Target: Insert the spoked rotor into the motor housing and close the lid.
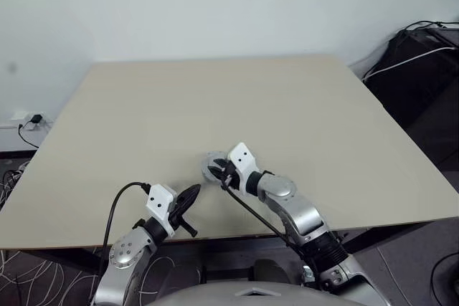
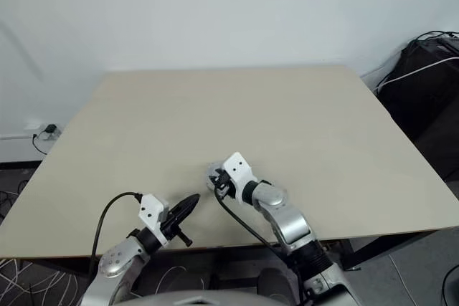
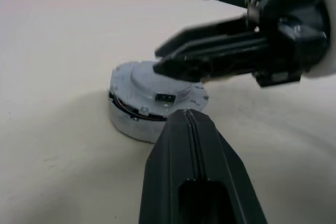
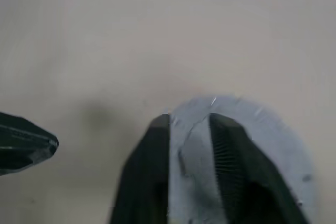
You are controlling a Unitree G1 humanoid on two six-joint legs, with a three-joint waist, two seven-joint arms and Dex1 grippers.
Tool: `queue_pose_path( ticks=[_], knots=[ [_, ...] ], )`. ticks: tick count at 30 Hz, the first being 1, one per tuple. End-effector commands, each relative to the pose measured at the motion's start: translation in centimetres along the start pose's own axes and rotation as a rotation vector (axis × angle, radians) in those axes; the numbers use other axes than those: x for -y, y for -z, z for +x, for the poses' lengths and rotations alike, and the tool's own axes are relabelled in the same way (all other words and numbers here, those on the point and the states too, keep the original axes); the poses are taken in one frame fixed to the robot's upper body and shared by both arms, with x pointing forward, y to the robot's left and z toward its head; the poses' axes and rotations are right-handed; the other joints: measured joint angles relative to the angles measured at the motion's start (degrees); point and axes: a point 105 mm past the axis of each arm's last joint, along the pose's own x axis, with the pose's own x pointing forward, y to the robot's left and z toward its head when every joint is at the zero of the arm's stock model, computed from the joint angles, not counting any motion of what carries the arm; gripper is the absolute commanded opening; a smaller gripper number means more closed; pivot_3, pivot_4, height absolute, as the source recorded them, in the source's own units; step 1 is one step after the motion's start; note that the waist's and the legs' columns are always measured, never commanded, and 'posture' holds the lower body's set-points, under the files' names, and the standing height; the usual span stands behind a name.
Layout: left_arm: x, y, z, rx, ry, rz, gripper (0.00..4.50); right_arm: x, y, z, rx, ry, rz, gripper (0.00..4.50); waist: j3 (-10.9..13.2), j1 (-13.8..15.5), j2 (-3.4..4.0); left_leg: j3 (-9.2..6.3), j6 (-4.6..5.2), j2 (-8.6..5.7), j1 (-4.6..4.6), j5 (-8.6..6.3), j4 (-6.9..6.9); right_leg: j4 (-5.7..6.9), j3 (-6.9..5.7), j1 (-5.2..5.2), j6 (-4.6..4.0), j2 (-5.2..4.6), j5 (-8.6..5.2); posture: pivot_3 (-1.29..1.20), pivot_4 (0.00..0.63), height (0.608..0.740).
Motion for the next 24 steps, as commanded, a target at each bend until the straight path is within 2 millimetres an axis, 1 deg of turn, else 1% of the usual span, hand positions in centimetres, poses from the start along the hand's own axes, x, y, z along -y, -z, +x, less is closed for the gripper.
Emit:
queue_pose_path(
  ticks=[1,5,7,14,21,24],
  knots=[
    [0.2,-1.6,0.4,0.061,0.014,0.022,0.0,0.9,-1.5,-0.2,0.047,0.0,-0.06,2.6,0.0,0.1,-0.02,0.0,0.0,0.0,0.0,0.0,0.0,-0.01,0.0,0.0,0.0,0.0,0.0,0.0,0.0,0.74],
    [0.3,-1.6,0.4,0.062,0.015,0.021,0.0,1.3,-0.7,0.1,0.015,-0.024,-0.058,3.98,0.0,0.1,-0.02,0.01,0.0,-0.01,0.0,0.0,0.0,-0.01,0.01,0.01,0.0,0.01,0.01,0.0,0.0,0.74],
    [0.2,-1.6,0.4,0.062,0.01,0.021,0.0,1.4,-0.3,0.3,-0.006,-0.036,-0.064,4.47,0.0,0.1,-0.02,0.0,0.0,-0.01,0.0,0.0,0.0,0.0,0.0,0.0,-0.01,0.01,0.01,0.0,0.0,0.74],
    [-0.1,-1.7,0.1,0.064,-0.01,0.016,0.0,1.8,0.2,1.0,-0.038,-0.07,-0.064,4.47,0.0,0.2,-0.02,0.01,0.01,-0.01,0.01,0.01,0.01,0.01,0.0,0.01,-0.01,0.02,0.02,0.0,0.0,0.74],
    [0.0,-1.6,0.0,0.066,-0.018,0.011,0.0,2.8,0.5,1.5,-0.062,-0.057,-0.042,4.47,0.0,0.3,-0.02,0.0,0.01,-0.01,0.01,0.01,0.0,0.0,0.01,0.01,-0.02,0.03,0.02,0.0,0.0,0.74],
    [0.0,-1.6,-0.1,0.067,-0.022,0.009,0.0,3.1,0.9,1.6,-0.084,-0.049,-0.022,4.47,0.0,0.3,-0.02,0.01,0.0,-0.01,0.01,0.01,0.01,0.02,0.01,0.01,-0.02,0.03,0.03,0.0,0.0,0.74]
  ],
)
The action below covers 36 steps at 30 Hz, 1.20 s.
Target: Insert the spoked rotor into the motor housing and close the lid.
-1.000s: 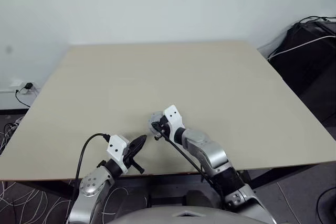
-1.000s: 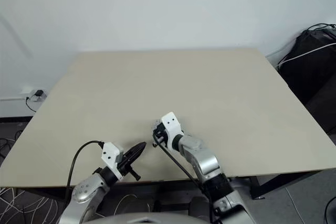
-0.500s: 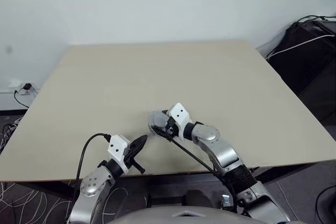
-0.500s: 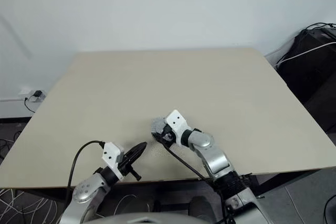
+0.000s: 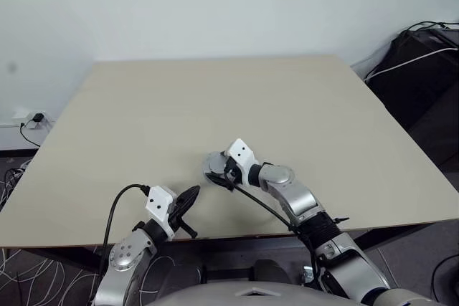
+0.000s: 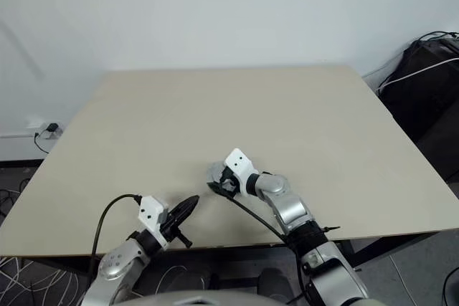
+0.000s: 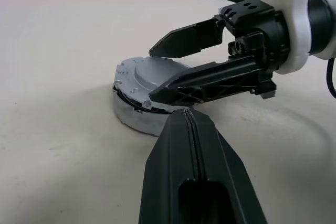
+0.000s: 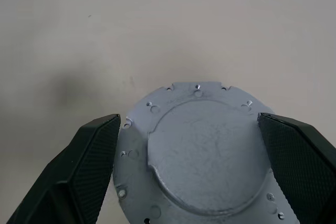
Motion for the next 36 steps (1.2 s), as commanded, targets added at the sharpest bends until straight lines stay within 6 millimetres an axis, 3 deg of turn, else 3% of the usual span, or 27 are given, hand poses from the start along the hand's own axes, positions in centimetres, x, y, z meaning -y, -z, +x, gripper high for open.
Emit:
queue_pose_path(
  ticks=[1,7,10,12,21,36],
  knots=[
    [0.0,-1.9,0.2,0.074,-0.001,0.022,0.0,1.0,-0.8,0.0,0.013,0.02,0.003,4.47,0.0,0.0,0.0,0.0,0.0,0.0,0.0,0.0,0.0,0.0,0.0,0.0,0.0,0.0,0.0,0.0,0.0,0.74],
    [0.1,-1.8,0.1,0.071,-0.001,0.019,0.0,1.1,0.1,-0.2,-0.027,0.026,0.018,4.47,0.0,0.1,0.01,0.0,0.0,0.0,0.01,0.0,-0.01,0.0,0.0,-0.01,-0.18,0.01,0.11,0.0,0.0,0.74],
    [0.1,-1.8,0.1,0.07,0.001,0.018,0.0,1.2,0.1,-0.3,-0.029,0.033,0.022,3.92,0.0,0.1,0.02,0.01,0.0,0.0,0.02,0.0,0.0,0.01,0.0,0.01,-0.15,0.02,0.09,0.0,0.0,0.74],
    [0.1,-1.8,0.1,0.069,0.003,0.018,0.0,1.1,0.1,-0.4,-0.026,0.034,0.02,3.25,0.0,0.1,0.02,0.01,0.0,0.0,0.03,0.0,0.01,0.02,0.01,0.02,-0.13,0.01,0.08,0.0,0.0,0.74],
    [0.2,-1.8,0.2,0.063,0.013,0.012,0.0,1.9,-0.2,-0.6,-0.049,0.138,0.004,3.23,0.0,0.3,0.04,0.01,0.0,-0.01,0.02,0.0,0.02,0.02,0.0,0.02,-0.13,0.01,0.07,0.0,0.0,0.74],
    [0.3,-1.6,0.2,0.053,0.015,0.007,0.0,1.3,0.2,-0.2,-0.118,0.107,-0.045,3.23,-0.1,0.3,0.08,0.01,0.0,-0.01,0.04,0.01,0.04,0.03,0.01,0.04,0.0,0.01,0.0,0.0,0.0,0.74]
  ],
)
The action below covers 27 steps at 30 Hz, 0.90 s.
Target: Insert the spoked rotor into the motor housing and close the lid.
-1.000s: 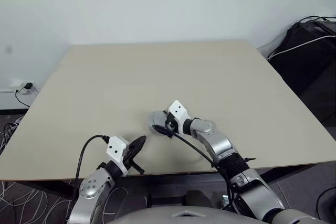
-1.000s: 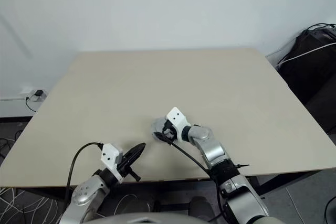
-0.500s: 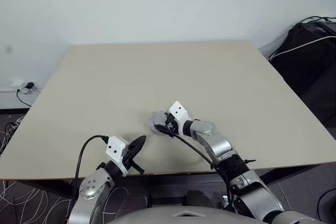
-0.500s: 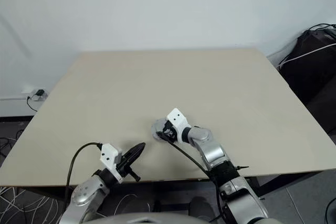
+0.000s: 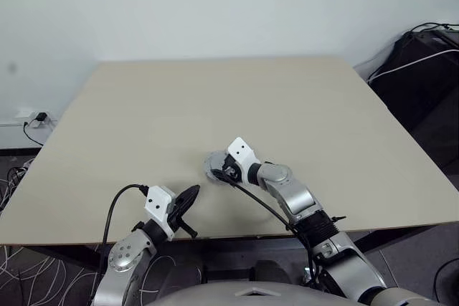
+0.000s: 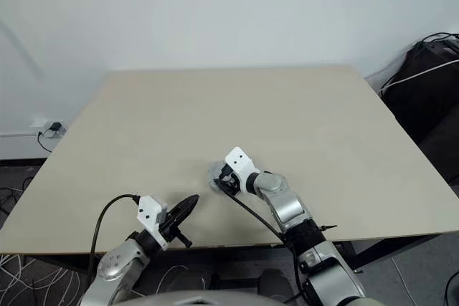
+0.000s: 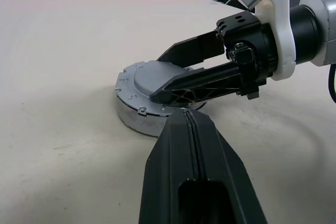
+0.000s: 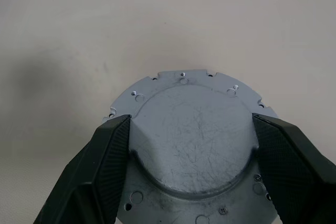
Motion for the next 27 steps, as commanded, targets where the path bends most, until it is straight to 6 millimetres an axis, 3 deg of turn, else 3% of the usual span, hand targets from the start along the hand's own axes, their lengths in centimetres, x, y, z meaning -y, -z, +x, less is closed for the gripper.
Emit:
queue_pose_path(
  ticks=[1,11,23,27],
  knots=[
    [0.2,-1.3,0.3,0.042,0.013,0.02,0.0,0.6,-0.2,-0.2,-0.024,0.013,-0.036,3.23,0.0,0.0,0.01,0.0,0.0,0.0,0.0,0.0,0.0,0.0,0.0,0.0,0.0,0.0,0.0,0.0,0.0,0.74],
    [0.3,-1.2,0.3,0.027,0.022,0.014,0.0,1.3,0.9,-0.6,-0.066,0.043,0.062,3.23,-0.1,0.1,0.11,0.0,0.0,0.0,0.0,0.0,0.0,-0.01,0.0,0.01,0.0,-0.01,0.0,0.0,0.0,0.74],
    [0.2,-0.9,0.2,0.006,0.016,0.012,0.0,1.6,2.6,-1.3,-0.134,0.043,0.055,3.23,-0.2,0.5,0.2,-0.01,0.01,-0.07,-0.01,0.0,0.02,-0.04,-0.02,0.05,0.0,-0.08,-0.01,0.0,0.0,0.74],
    [-1.1,-1.3,0.5,0.031,-0.078,-0.008,0.0,1.3,2.8,-1.2,-0.139,0.04,0.049,3.23,-0.2,0.6,0.21,-0.02,0.01,-0.07,0.0,0.0,0.02,-0.03,-0.02,0.05,0.01,-0.08,-0.01,0.0,0.0,0.74]
  ],
)
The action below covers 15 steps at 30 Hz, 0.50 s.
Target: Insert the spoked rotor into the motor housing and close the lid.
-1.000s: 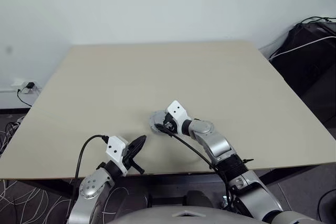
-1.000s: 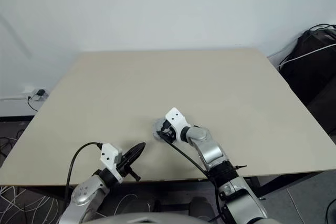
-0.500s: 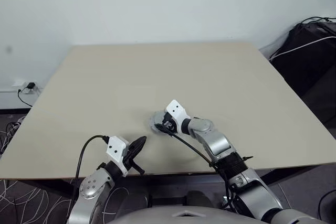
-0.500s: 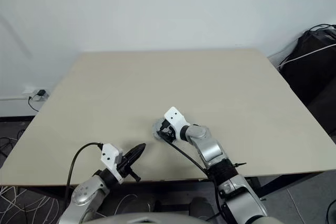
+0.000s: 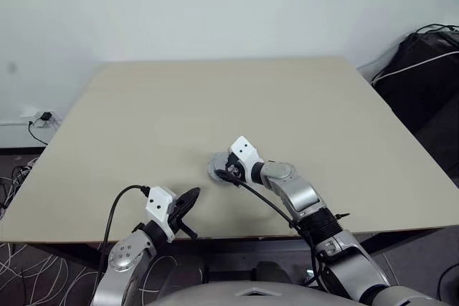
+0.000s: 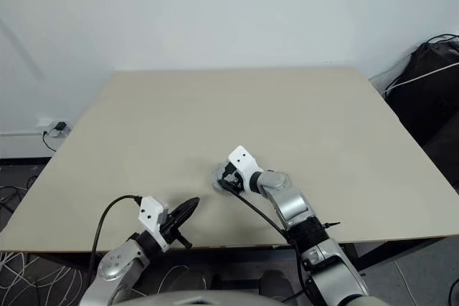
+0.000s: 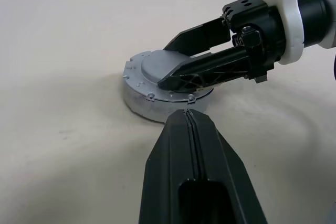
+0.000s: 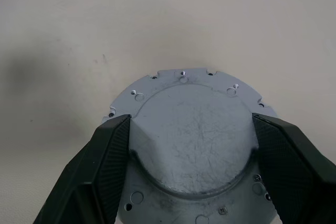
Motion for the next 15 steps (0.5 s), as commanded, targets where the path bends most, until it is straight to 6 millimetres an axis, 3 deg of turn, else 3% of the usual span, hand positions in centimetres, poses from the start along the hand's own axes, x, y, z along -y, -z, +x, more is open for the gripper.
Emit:
queue_pose_path(
  ticks=[1,8,12,15],
  knots=[
    [-1.7,-2.0,0.7,0.064,-0.121,0.005,0.0,0.7,2.2,-0.5,-0.084,0.041,0.004,3.23,0.0,0.1,-0.01,0.0,0.0,0.0,0.0,0.0,0.01,0.0,0.0,0.0,0.0,0.0,0.0,0.0,0.0,0.74],
    [-5.1,-2.5,1.9,0.01,-0.29,-0.004,0.0,0.1,2.8,-0.3,-0.099,0.042,0.0,3.23,-0.1,0.3,-0.06,-0.08,0.0,0.0,0.02,0.0,0.09,0.02,-0.08,0.08,0.05,0.04,0.02,0.0,0.0,0.74],
    [-6.3,-3.2,3.4,-0.02,-0.274,-0.058,0.0,-0.1,3.2,-0.4,-0.103,0.045,-0.009,3.23,-0.2,0.5,-0.11,-0.11,0.0,-0.02,0.03,0.0,0.13,0.02,-0.12,0.12,0.08,0.06,0.04,0.0,0.0,0.74],
    [-6.5,-5.0,4.8,0.052,-0.177,-0.193,0.0,-0.2,3.2,-0.6,-0.099,0.049,-0.008,3.23,-0.4,0.5,-0.15,-0.1,0.0,-0.01,0.08,0.0,0.14,0.01,-0.11,0.17,0.14,0.07,0.08,0.0,0.0,0.74]
  ],
)
